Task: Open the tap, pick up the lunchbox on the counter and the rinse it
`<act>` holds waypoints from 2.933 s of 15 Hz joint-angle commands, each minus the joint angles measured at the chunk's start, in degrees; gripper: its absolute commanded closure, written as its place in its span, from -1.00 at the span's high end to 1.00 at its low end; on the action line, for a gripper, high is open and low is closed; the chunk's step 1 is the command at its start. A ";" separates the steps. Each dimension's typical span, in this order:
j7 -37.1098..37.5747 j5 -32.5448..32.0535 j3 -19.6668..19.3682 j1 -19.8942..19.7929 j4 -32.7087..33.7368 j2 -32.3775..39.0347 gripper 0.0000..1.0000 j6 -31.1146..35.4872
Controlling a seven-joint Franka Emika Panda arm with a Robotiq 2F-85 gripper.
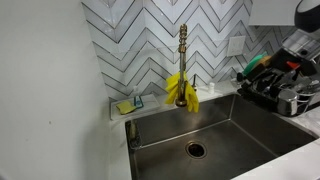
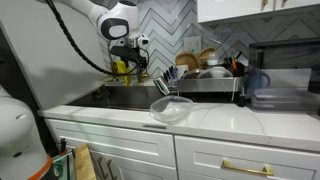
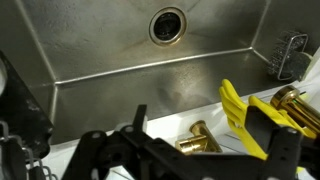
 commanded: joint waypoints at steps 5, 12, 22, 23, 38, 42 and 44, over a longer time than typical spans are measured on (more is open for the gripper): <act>-7.45 2.46 6.89 -5.33 9.82 10.80 1.00 -0.27; -5.31 -0.20 9.03 -6.27 11.94 12.83 1.00 2.09; 5.33 -8.95 16.47 -7.14 23.94 23.87 1.00 14.09; 6.82 -10.10 16.92 -7.21 24.92 24.97 1.00 14.77; 12.31 -17.78 20.91 -8.04 40.99 40.38 1.00 17.15; 12.88 -19.38 21.03 -7.94 42.77 42.21 1.00 17.72; 13.12 -19.82 21.12 -7.95 43.45 43.06 1.00 18.37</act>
